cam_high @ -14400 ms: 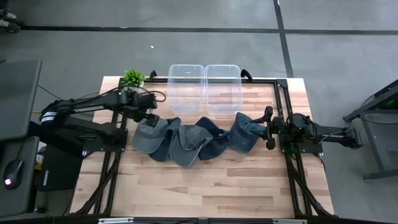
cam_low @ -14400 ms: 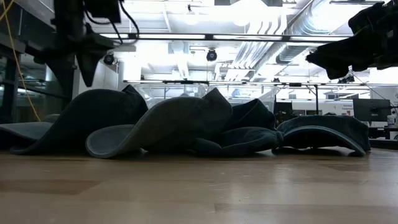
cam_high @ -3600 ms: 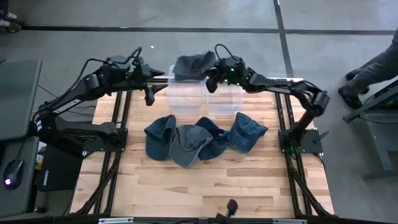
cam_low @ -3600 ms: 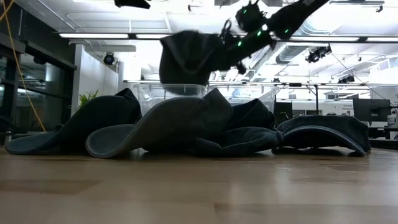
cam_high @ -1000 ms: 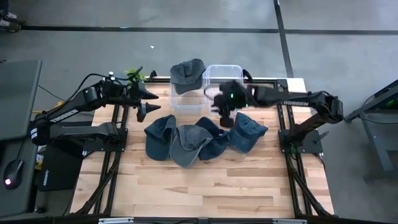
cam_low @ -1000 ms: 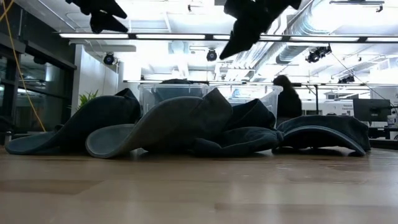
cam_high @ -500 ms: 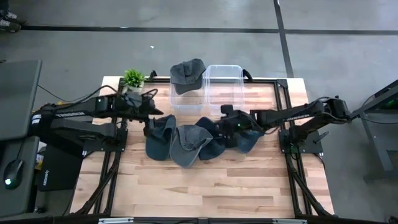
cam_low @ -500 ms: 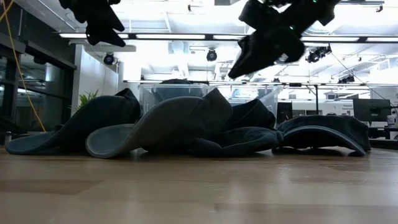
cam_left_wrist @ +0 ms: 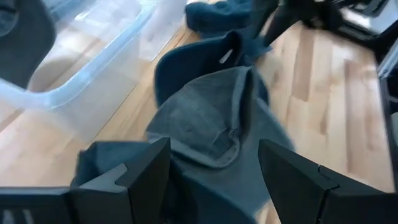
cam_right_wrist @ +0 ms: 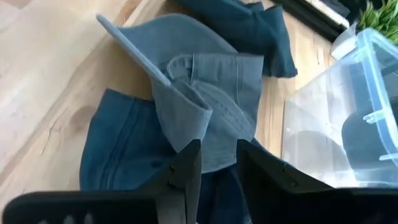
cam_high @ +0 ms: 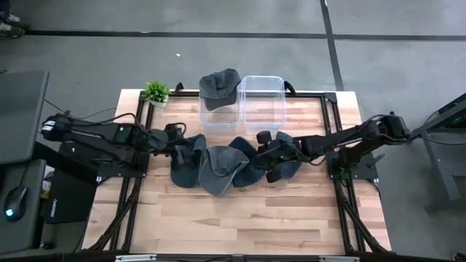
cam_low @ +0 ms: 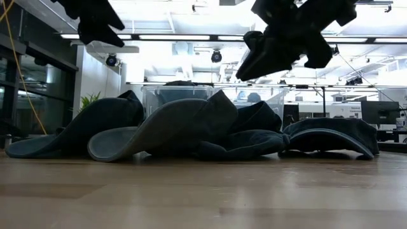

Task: Pick & Place hat
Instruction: Put the gray cap into the left transparent bin

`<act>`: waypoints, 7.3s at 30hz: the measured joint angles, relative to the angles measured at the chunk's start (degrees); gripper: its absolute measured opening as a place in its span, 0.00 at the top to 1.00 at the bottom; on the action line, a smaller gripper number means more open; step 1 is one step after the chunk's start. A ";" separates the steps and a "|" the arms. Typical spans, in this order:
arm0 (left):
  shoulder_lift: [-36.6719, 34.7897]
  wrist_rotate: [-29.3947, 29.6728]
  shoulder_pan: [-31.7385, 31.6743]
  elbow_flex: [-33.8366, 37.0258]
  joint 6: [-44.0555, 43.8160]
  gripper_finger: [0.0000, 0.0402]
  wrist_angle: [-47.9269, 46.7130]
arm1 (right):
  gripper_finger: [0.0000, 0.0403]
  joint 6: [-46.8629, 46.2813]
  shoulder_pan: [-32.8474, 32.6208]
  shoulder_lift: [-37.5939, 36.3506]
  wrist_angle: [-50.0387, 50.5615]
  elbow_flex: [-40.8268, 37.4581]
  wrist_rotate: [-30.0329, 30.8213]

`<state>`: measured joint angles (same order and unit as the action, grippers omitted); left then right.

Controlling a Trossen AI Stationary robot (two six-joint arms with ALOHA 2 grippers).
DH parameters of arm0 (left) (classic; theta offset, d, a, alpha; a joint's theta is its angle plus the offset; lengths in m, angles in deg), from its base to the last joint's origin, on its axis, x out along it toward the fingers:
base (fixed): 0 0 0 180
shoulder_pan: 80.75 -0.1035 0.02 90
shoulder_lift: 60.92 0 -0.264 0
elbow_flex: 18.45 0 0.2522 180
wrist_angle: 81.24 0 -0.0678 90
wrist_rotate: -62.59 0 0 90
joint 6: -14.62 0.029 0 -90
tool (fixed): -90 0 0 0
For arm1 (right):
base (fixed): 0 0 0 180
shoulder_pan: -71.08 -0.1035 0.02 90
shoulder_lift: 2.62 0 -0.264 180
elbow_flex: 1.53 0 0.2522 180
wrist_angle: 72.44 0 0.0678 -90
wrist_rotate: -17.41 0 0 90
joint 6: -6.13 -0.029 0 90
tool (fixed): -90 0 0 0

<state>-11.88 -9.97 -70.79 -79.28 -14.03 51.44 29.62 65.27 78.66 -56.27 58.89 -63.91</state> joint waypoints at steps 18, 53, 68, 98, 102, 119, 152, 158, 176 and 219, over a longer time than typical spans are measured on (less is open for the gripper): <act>6.43 6.15 6.22 -0.05 -3.14 0.40 3.87 | 0.36 -0.39 1.43 9.51 -8.34 0.00 -3.44; 10.88 7.06 6.19 -0.05 -3.60 0.40 8.17 | 0.58 -6.91 2.93 14.79 -17.23 0.07 -10.65; 10.88 7.05 6.19 -0.05 -3.69 0.40 8.15 | 0.97 -5.24 2.92 14.79 -16.59 0.17 -10.66; 9.81 20.85 6.15 -0.14 -7.84 0.40 8.51 | 1.00 14.92 -5.68 14.61 23.20 28.93 12.30; 8.29 25.06 6.13 -0.17 -8.04 0.40 10.01 | 1.00 17.81 -6.49 14.61 25.34 31.81 15.44; 6.20 40.28 6.13 -0.07 -8.30 0.40 11.05 | 1.00 36.22 -8.48 14.59 26.23 40.70 30.10; -0.12 -3.14 -31.42 -0.11 8.13 0.40 17.52 | 1.00 60.18 -8.44 14.59 7.50 40.81 42.21; -0.99 -28.00 -44.06 -0.11 12.85 0.40 17.53 | 1.00 62.13 -8.44 14.59 3.67 40.79 40.41; 3.99 -59.09 -56.86 -0.11 19.65 0.40 18.65 | 1.00 65.57 -7.28 14.59 -1.16 40.76 36.18; 9.05 -71.96 -49.17 -0.11 16.40 0.40 23.50 | 1.00 71.11 -5.75 14.61 -10.71 40.72 29.80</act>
<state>-2.83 -81.94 -119.96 -79.39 2.37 74.94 100.73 59.52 93.28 -66.98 99.61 -34.11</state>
